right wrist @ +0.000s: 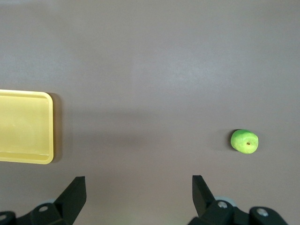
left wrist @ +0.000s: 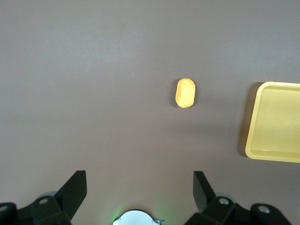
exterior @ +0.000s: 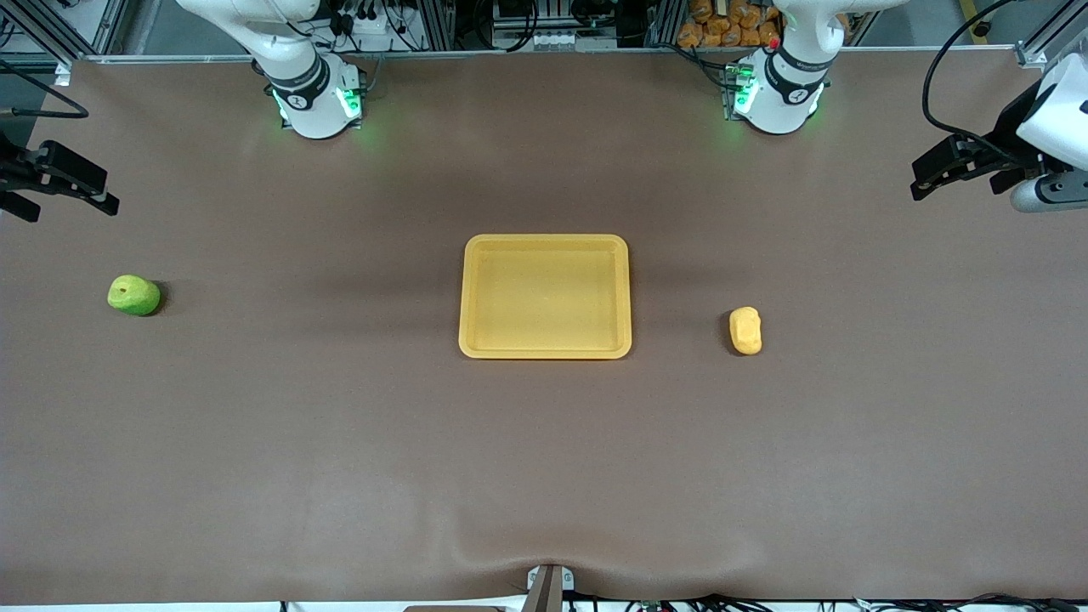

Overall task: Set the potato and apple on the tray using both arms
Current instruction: 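Reach the left gripper toward the potato while the right gripper reaches the apple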

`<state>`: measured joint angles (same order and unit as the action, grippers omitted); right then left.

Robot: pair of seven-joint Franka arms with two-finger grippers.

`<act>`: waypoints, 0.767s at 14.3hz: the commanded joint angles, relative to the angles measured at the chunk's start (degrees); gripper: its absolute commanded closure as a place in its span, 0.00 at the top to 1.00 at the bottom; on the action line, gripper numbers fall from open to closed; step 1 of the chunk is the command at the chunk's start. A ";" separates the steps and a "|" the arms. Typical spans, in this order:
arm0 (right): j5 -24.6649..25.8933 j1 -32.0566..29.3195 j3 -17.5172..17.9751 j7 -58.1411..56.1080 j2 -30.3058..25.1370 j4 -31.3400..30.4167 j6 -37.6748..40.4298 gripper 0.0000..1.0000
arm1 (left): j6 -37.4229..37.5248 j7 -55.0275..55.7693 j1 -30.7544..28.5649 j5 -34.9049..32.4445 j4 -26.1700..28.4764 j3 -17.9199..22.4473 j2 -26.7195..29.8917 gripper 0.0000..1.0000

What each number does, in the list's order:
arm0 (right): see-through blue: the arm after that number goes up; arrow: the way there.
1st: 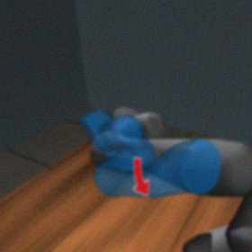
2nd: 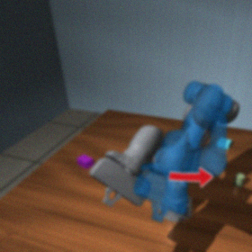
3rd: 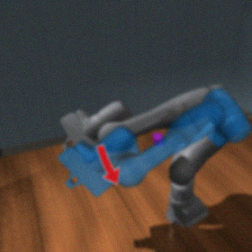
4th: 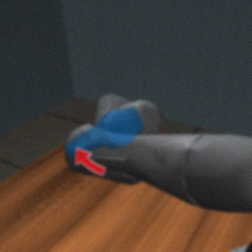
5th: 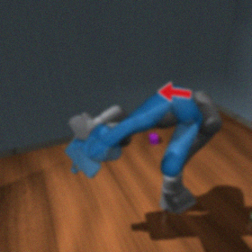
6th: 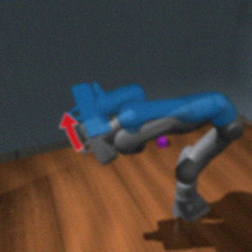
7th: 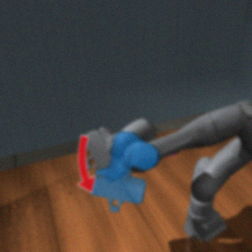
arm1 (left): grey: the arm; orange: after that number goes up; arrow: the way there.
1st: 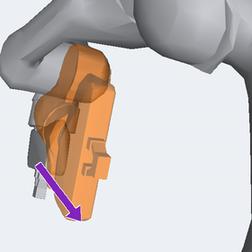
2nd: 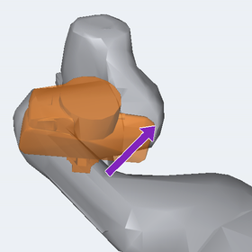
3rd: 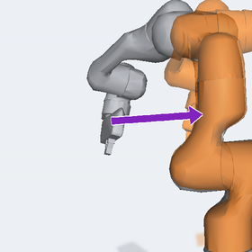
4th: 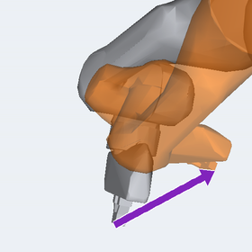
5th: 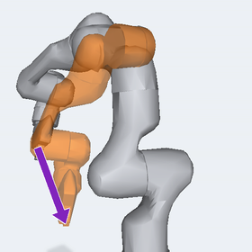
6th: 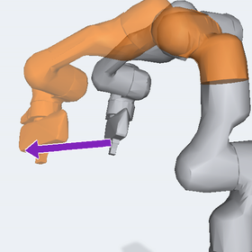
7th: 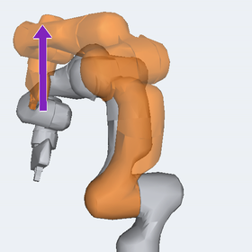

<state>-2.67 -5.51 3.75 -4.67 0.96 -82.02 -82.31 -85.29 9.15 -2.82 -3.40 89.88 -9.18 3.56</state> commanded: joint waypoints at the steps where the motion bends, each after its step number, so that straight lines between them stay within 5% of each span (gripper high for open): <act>1: -0.14 -0.20 -0.05 -0.25 1.24 1.60 1.36 1.00 | 0.65 -2.11 0.01 0.06 -0.32 -0.22 0.49 1.00; 11: -0.05 -3.19 -0.23 -0.25 3.09 1.60 1.71 1.00 | 0.56 -2.29 -0.34 0.85 -1.63 0.21 -1.80 1.00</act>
<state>-2.63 -7.53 3.01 -4.68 3.31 -82.02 -81.61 -85.31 7.93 -2.89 -3.40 89.87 -9.19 3.07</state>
